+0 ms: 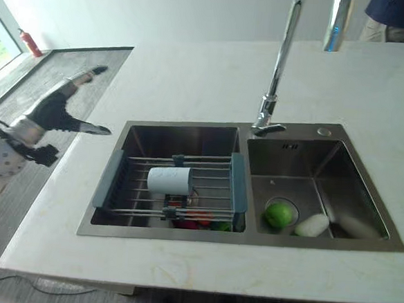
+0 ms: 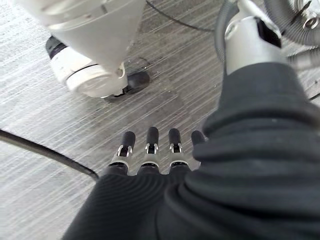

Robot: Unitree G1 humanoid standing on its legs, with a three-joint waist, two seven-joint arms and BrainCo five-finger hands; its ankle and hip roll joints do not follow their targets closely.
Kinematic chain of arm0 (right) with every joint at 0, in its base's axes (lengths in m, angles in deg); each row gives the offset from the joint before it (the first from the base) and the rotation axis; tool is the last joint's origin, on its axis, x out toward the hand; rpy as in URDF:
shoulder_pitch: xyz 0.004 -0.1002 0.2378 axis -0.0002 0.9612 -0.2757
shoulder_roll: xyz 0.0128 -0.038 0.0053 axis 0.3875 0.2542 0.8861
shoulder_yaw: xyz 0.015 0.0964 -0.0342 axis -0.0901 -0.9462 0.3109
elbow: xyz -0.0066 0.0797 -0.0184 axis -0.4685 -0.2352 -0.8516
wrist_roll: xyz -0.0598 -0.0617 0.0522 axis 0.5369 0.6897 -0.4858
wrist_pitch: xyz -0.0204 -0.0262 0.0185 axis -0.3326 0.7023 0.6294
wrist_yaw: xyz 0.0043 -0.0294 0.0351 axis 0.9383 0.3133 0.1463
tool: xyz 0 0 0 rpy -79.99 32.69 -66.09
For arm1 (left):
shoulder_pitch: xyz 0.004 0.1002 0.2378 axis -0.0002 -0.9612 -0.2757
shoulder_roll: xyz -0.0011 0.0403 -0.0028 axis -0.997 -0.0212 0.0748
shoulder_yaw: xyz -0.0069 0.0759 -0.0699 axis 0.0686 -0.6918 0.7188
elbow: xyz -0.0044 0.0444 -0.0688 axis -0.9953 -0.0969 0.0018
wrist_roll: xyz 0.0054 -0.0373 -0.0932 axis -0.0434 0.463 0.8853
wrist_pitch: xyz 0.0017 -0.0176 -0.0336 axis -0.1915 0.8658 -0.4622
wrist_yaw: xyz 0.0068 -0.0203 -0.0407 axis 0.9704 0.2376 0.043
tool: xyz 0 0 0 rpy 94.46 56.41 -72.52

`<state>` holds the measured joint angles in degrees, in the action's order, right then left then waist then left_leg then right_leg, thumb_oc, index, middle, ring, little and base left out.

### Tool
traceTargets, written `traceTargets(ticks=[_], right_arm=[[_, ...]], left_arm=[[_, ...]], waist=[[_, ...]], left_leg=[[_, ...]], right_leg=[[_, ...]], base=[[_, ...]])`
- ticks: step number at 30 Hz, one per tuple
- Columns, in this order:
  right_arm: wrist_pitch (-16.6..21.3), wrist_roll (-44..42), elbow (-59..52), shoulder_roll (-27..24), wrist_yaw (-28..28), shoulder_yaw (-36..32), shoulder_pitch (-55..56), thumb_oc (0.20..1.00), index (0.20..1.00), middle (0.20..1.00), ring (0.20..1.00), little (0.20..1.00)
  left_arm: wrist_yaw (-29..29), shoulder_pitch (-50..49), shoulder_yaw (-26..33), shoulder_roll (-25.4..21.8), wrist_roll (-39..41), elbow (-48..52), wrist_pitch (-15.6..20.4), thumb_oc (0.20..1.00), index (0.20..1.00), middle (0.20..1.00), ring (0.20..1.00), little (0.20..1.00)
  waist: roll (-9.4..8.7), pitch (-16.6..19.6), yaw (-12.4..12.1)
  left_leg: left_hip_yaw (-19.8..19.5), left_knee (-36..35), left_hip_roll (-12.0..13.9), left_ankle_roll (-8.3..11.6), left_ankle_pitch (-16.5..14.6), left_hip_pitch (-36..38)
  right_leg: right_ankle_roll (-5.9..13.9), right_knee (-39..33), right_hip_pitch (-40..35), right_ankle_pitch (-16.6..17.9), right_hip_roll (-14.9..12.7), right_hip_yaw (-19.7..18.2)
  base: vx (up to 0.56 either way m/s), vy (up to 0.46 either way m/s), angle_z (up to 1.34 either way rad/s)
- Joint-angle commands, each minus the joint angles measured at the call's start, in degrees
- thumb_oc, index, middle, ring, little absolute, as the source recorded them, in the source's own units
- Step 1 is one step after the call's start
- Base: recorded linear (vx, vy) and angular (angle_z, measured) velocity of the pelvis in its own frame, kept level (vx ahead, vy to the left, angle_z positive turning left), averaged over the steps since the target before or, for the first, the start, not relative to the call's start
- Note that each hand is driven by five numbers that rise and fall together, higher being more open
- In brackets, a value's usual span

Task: Place the dishes in the dishwasher.

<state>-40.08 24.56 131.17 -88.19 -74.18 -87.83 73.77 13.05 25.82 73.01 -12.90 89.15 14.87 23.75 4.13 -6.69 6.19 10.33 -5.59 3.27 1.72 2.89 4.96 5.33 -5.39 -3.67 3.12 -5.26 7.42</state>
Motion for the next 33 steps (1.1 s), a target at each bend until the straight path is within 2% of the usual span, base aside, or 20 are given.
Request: traceTargets(ticks=[1,2,6,11,16,21,26,33], right_arm=[[-0.22,0.67,2.24,-1.02,0.84,-0.63,-1.99,1.000,1.000,1.000,1.000,1.000],[-0.24,0.29,2.36,-1.06,0.85,-0.53,-1.60,1.000,1.000,1.000,1.000,1.000],[-0.07,0.12,1.85,-1.16,0.95,-0.67,-0.39,1.000,1.000,1.000,1.000,1.000],[0.16,-0.89,0.39,-1.25,0.88,-0.63,0.37,1.000,1.000,1.000,1.000,1.000],[0.60,-1.02,-0.72,-2.14,0.69,-1.65,0.99,1.000,1.000,1.000,1.000,1.000],[1.08,-0.66,0.15,-2.42,0.71,-2.70,1.19,1.000,1.000,1.000,1.000,1.000],[1.84,-0.93,-0.23,-2.32,0.83,-2.66,1.00,1.000,1.000,1.000,1.000,1.000],[2.07,-1.64,-1.36,-2.85,0.42,-2.69,0.69,1.000,1.000,1.000,1.000,1.000]], left_arm=[[1.65,6.12,4.08,-0.72,-4.14,-8.55,-2.31,1.000,1.000,1.000,1.000,1.000],[3.01,7.35,1.50,-0.19,-4.98,-10.33,-3.95,1.000,1.000,1.000,1.000,1.000],[6.23,9.22,-3.20,0.30,-7.74,-14.49,-4.99,1.000,1.000,1.000,1.000,1.000],[10.50,10.54,-6.64,0.60,-8.73,-16.84,-5.40,1.000,1.000,1.000,1.000,1.000],[14.33,10.70,-10.17,1.27,-7.27,-16.66,-4.97,1.000,1.000,1.000,1.000,1.000],[16.50,10.17,-11.81,2.66,-6.01,-13.58,-5.87,1.000,1.000,1.000,1.000,1.000],[15.93,10.28,-13.60,4.53,-5.96,-13.08,-7.39,1.000,1.000,1.000,1.000,1.000],[16.37,8.58,-13.25,5.73,-5.22,-12.67,-8.19,1.000,1.000,1.000,1.000,1.000]], waist=[[0.20,-2.14,-0.37],[0.28,-2.14,0.30],[0.66,-2.36,1.81],[1.32,-3.00,3.11],[2.74,-4.61,4.83],[3.24,-4.85,5.27],[3.26,-4.96,5.74],[3.88,-5.84,5.78]], left_leg=[[0.57,0.59,0.97,0.76,-6.22,2.49],[0.97,0.59,0.95,0.70,-6.19,2.67],[1.98,0.62,0.78,0.54,-6.17,2.83],[2.70,0.65,0.28,0.36,-6.13,2.58],[3.38,0.75,-1.09,0.07,-6.60,1.92],[3.28,0.88,-1.57,-0.19,-7.01,2.29],[3.45,1.10,-1.60,-0.41,-7.20,2.48],[3.18,1.13,-1.95,-0.38,-7.33,2.17]], right_leg=[[3.68,2.84,-2.63,-5.54,-2.48,2.67],[3.82,2.63,-2.50,-5.15,-2.49,2.19],[4.31,2.40,-1.87,-4.26,-2.78,1.19],[4.77,2.27,-0.99,-3.48,-3.37,0.22],[5.81,2.27,0.68,-2.39,-4.62,-1.50],[6.00,2.07,0.60,-2.18,-4.79,-2.28],[5.97,2.47,0.77,-2.32,-4.76,-2.96],[6.15,2.25,1.24,-2.14,-5.07,-3.26]], base=[[0.07,-0.015,-0.25],[0.07,-0.013,-0.17],[0.06,0.000,-0.06],[0.03,0.008,-0.11],[0.02,0.044,-0.16],[0.04,0.020,-0.05],[0.05,-0.007,-0.01],[0.01,0.016,-0.07]])
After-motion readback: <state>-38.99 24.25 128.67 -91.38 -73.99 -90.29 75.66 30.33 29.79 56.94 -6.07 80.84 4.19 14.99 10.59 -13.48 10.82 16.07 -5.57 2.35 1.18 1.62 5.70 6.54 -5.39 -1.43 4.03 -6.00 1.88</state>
